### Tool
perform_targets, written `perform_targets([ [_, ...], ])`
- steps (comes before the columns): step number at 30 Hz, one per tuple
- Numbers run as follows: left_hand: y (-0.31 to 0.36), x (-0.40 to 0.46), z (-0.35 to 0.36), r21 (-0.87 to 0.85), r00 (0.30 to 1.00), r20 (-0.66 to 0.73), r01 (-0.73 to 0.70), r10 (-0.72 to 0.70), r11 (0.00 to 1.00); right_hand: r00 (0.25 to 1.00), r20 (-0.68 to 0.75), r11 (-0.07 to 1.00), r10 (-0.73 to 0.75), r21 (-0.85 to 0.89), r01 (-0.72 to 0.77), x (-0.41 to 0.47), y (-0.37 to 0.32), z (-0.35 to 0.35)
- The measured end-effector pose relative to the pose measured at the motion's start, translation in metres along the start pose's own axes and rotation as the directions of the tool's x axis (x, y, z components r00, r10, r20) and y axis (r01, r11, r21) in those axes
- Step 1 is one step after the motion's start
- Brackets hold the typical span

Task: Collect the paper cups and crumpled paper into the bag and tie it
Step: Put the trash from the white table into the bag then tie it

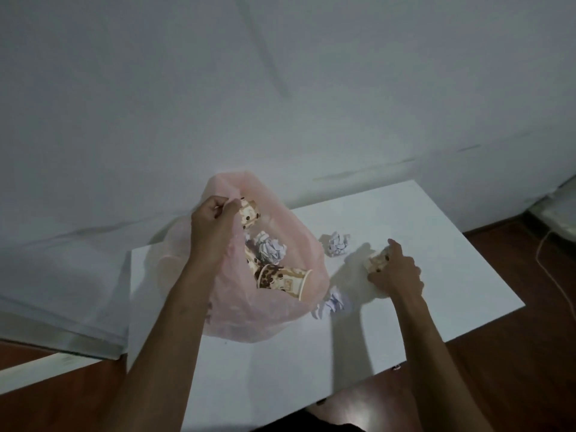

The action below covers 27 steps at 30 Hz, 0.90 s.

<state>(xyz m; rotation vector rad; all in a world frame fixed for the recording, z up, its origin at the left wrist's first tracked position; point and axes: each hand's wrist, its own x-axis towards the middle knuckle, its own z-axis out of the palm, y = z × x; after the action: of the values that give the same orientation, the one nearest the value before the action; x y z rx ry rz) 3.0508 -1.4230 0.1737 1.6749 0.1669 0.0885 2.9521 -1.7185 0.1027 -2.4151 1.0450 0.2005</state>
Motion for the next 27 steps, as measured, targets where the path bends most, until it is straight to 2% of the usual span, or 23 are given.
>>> perform_targets([
  [4,0.003,-0.001,0.004,0.006,0.999,0.034,-0.007,0.007,1.000,0.997,-0.002,0.978,-0.078,0.193,0.076,-0.003,0.010,0.000],
  [7,0.006,-0.001,-0.004,0.017,1.000,0.005,-0.007,0.007,1.000,0.993,-0.088,0.895,-0.075,0.432,0.106,-0.016,-0.012,-0.017],
  [10,0.009,0.000,-0.017,0.031,0.998,-0.069,-0.014,0.016,0.999,0.968,-0.171,0.802,-0.185,0.544,0.249,-0.032,-0.049,-0.036],
  [14,0.013,0.002,-0.039,0.037,0.987,-0.158,-0.034,0.039,0.999,0.895,-0.182,0.697,-0.407,0.571,0.433,-0.059,-0.111,-0.035],
  [17,0.015,0.000,-0.055,0.044,0.974,-0.216,-0.061,0.069,0.997,0.820,-0.118,0.650,-0.560,0.551,0.523,-0.080,-0.149,-0.017],
  [19,0.016,0.000,-0.066,0.062,0.968,-0.237,-0.067,0.080,0.996,0.732,0.012,0.625,-0.681,0.529,0.573,-0.096,-0.168,-0.007],
  [21,0.016,0.001,-0.074,0.057,0.963,-0.257,-0.068,0.080,0.996,0.590,0.203,0.609,-0.782,0.451,0.652,-0.111,-0.178,-0.002],
  [23,0.017,0.001,-0.078,0.034,0.958,-0.277,-0.064,0.071,0.997,0.507,0.263,0.571,-0.821,0.403,0.715,-0.116,-0.180,0.002],
  [25,0.017,0.001,-0.079,0.019,0.958,-0.280,-0.062,0.065,0.998,0.522,0.177,0.544,-0.834,0.426,0.723,-0.110,-0.178,0.003],
  [27,0.015,0.000,-0.077,0.018,0.960,-0.275,-0.051,0.054,0.999,0.591,0.041,0.533,-0.806,0.485,0.694,-0.094,-0.174,0.000],
])
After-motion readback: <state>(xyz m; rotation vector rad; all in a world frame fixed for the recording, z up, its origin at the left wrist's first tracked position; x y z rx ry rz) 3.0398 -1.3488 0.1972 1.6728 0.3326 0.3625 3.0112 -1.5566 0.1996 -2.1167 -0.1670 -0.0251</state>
